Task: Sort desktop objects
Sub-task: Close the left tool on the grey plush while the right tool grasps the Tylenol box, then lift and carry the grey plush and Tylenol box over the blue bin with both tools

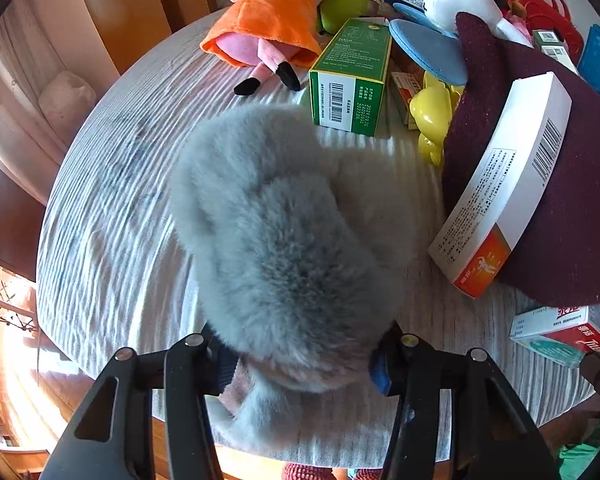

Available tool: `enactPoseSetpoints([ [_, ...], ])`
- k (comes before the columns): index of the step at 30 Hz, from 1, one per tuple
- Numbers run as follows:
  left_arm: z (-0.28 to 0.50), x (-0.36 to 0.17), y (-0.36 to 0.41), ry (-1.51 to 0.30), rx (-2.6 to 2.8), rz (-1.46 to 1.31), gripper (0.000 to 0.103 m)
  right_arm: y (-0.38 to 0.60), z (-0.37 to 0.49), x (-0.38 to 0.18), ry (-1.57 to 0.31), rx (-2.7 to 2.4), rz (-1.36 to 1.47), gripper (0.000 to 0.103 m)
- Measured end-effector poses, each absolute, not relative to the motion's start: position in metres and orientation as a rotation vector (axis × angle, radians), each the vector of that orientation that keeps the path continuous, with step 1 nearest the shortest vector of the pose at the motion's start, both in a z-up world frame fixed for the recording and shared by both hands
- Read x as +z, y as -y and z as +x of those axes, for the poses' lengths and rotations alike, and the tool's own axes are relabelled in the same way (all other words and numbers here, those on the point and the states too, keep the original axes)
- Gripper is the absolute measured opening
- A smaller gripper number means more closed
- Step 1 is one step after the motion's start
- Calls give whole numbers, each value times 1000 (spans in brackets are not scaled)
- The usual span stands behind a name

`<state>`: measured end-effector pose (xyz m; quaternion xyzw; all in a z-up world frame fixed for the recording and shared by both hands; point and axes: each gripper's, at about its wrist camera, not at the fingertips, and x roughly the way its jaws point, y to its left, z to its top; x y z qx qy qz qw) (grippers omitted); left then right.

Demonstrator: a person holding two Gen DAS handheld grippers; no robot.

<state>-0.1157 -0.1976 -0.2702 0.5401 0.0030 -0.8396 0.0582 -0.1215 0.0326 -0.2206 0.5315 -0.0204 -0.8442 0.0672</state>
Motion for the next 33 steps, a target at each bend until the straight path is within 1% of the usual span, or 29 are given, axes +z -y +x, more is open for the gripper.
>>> enactPoseSetpoints([
  [2, -114, -269, 197, -5, -2555, 1627, 49, -28, -122, -224, 64, -2512, 1601, 45],
  [5, -115, -267, 193, 10, -2559, 1633, 49, -24, -125, -228, 90, -2481, 1588, 45],
  [6, -117, -267, 192, 4, -2556, 1636, 52, -23, -126, -229, 104, -2475, 1579, 45],
  [8, -117, -265, 192, -7, -2561, 1637, 53, -19, -131, -231, 94, -2471, 1569, 45],
  [9, -117, -263, 191, -11, -2575, 1625, 48, -16, -133, -232, 71, -2471, 1572, 40],
  [10, -118, -260, 193, -6, -2589, 1610, 45, -13, -134, -231, 47, -2473, 1575, 36],
  [12, -115, -250, 190, 11, -2616, 1574, 43, -7, -132, -225, 18, -2477, 1556, 26],
  [17, -109, -206, 183, 20, -2707, 1449, 42, -2, -110, -193, -25, -2506, 1460, 19],
  [23, -109, -148, 167, 57, -2827, 1301, 42, -17, -105, -147, -12, -2629, 1354, 18],
  [33, -120, -76, 127, 145, -3050, 1148, 42, -51, -123, -60, -13, -2878, 1151, 18],
])
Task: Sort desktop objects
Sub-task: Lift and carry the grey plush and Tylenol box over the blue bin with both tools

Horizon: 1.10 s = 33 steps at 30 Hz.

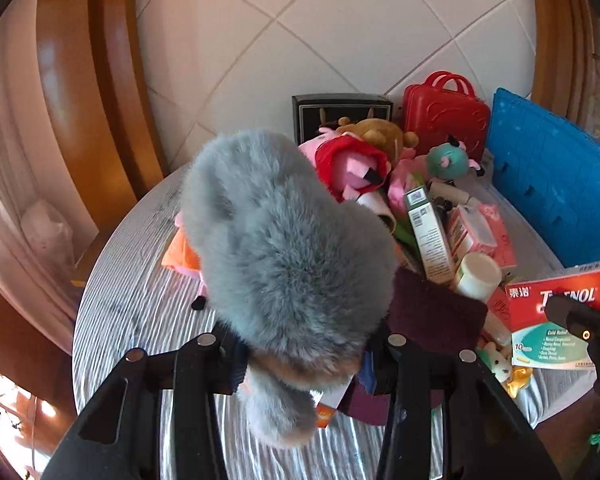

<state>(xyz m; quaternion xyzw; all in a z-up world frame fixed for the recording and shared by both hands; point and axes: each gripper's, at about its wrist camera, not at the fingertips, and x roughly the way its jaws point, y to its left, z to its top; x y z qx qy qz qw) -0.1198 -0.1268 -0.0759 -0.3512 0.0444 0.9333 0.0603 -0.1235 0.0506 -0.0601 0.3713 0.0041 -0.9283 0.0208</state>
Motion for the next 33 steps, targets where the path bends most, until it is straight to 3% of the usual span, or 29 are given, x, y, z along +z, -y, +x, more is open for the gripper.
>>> enactPoseSetpoints([
  [16, -140, -24, 4, -199, 2686, -848, 42, -137, -133, 26, -19, -3167, 905, 18],
  [26, -145, 29, -174, -229, 2626, -682, 42, -294, -102, 86, -53, -3342, 733, 18],
  [33, -137, 54, -307, -238, 2492, -629, 42, -421, -62, 108, -9, -3502, 764, 18],
])
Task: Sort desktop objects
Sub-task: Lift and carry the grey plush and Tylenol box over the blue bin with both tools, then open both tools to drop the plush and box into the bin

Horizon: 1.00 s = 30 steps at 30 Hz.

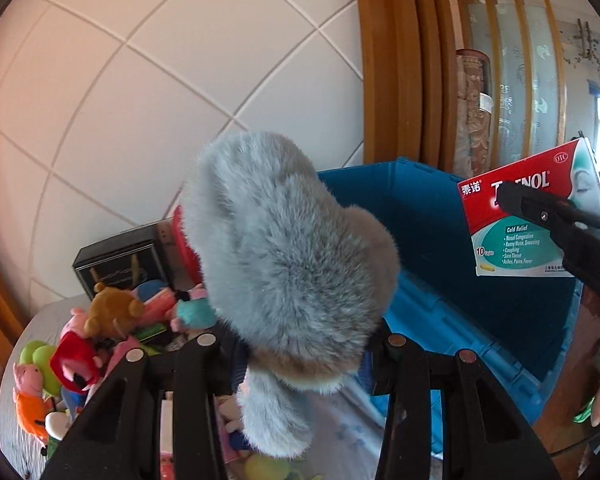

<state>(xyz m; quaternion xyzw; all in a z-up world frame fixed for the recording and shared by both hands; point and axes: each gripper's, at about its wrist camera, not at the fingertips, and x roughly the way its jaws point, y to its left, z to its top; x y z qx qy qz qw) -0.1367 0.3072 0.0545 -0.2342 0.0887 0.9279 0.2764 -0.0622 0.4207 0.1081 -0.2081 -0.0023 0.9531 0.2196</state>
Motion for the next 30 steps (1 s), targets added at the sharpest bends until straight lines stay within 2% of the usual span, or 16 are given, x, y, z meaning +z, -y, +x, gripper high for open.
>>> enactPoseSetpoints([
  [7, -130, 58, -418, -310, 2371, -630, 42, -509, -22, 101, -41, 2498, -613, 18],
  [14, -125, 48, -485, -393, 2296, -668, 42, -570, -10, 88, -92, 2409, -649, 18],
  [17, -127, 47, -487, -404, 2272, -702, 46, -588, -10, 83, -94, 2363, -677, 19],
  [19, -128, 47, -489, -399, 2264, -720, 54, -599, -12, 81, -94, 2332, -689, 20],
  [20, -127, 46, -488, -403, 2259, -717, 63, -603, -11, 80, -102, 2325, -695, 24],
  [21, -125, 47, -486, -409, 2263, -704, 72, -603, -10, 80, -110, 2321, -692, 34],
  [22, -123, 48, -484, -409, 2267, -686, 76, -604, -9, 80, -111, 2315, -690, 41],
  [23, -120, 49, -482, -408, 2269, -674, 82, -606, -8, 80, -107, 2313, -685, 60],
  [24, -118, 50, -480, -407, 2263, -668, 83, -605, -5, 80, -103, 2312, -676, 83],
  [26, -113, 53, -475, -402, 2258, -659, 84, -603, 0, 83, -91, 2307, -651, 101],
  [30, -107, 59, -457, -367, 2252, -653, 85, -591, 11, 93, -78, 2309, -586, 102],
])
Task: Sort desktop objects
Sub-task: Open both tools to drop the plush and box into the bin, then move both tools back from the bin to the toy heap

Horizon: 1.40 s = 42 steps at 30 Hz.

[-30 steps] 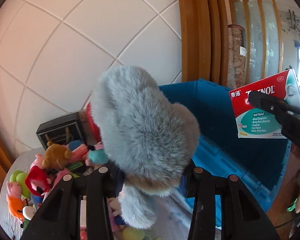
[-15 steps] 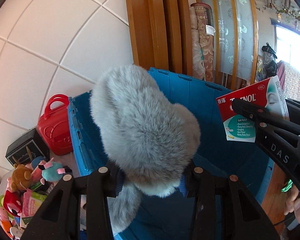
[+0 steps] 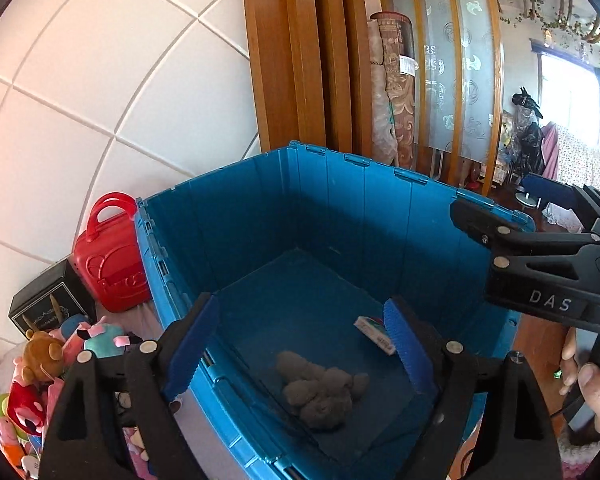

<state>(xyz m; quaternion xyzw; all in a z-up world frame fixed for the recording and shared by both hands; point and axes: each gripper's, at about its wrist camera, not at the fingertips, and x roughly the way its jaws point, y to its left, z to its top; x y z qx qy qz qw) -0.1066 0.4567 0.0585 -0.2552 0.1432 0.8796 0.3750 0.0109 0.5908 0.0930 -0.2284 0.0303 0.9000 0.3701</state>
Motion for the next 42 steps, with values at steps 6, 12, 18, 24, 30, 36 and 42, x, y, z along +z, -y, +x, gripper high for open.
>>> enactPoseSetpoints([
  [6, -95, 66, -422, -333, 2269, -639, 86, -554, 39, 111, -44, 2342, -450, 103],
  [12, -83, 63, -376, -309, 2329, -604, 86, -507, 69, 115, -34, 2496, -242, 103],
  [18, -83, 52, -322, -263, 2412, -643, 86, -491, 60, 86, -349, 2719, -355, 103],
  [24, -86, 35, -257, -261, 2502, -706, 86, -457, 33, 61, -410, 2692, -463, 103],
  [30, -101, 20, -167, -238, 2631, -782, 86, -402, -1, 53, -342, 2736, -532, 103],
  [36, -116, -7, -69, -221, 2758, -875, 86, -344, -24, 38, -416, 2964, -500, 103],
  [42, -120, -65, 3, -254, 2772, -1097, 86, -266, -70, 0, -169, 2945, -797, 103],
])
